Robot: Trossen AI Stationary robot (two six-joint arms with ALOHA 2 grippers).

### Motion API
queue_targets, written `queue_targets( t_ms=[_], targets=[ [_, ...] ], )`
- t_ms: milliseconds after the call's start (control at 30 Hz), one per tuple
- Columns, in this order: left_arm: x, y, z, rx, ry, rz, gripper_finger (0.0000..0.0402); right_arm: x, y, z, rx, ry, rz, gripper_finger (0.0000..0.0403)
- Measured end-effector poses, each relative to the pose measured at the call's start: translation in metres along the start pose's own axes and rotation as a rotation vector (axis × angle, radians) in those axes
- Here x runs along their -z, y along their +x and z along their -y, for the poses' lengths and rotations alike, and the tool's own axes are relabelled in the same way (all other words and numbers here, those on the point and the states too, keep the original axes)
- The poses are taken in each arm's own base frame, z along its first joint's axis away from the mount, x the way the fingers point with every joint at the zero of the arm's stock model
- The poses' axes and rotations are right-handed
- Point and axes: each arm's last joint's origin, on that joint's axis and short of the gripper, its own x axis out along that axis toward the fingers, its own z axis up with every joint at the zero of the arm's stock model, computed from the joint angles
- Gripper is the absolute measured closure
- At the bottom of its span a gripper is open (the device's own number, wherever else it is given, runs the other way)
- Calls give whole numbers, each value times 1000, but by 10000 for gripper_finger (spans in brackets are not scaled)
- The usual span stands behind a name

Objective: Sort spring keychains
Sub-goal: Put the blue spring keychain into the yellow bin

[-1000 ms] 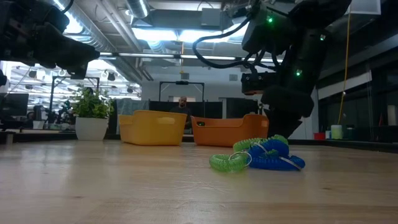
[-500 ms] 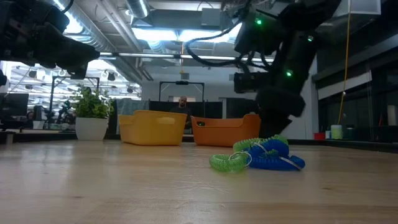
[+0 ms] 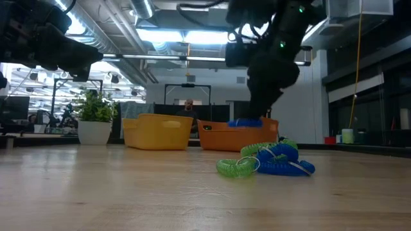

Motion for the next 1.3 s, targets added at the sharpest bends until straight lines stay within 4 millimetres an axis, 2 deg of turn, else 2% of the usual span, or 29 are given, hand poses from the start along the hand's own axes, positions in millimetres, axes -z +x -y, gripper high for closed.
queue_targets(
  t_ms=[333, 567, 767, 933, 1033, 1133, 1300],
  targets=[
    [0, 0, 0, 0, 0, 0, 332, -19, -25, 1, -15, -94, -18, 396],
    [0, 0, 0, 0, 0, 0, 334, -19, -41, 5, -7, -137, -70, 392],
    [0, 0, 0, 0, 0, 0, 332, -13, -75, 14, 8, -107, -36, 391],
    [0, 0, 0, 0, 0, 0, 333, -10, -106, 29, 44, -82, 45, 390],
    [0, 0, 0, 0, 0, 0, 334, -16, -117, 41, 47, -41, 143, 390],
    [0, 0, 0, 0, 0, 0, 333, -28, -119, 51, 48, -30, 257, 390],
    [0, 0, 0, 0, 0, 0, 332, -49, -117, 67, -56, -39, 428, 390]
  ],
)
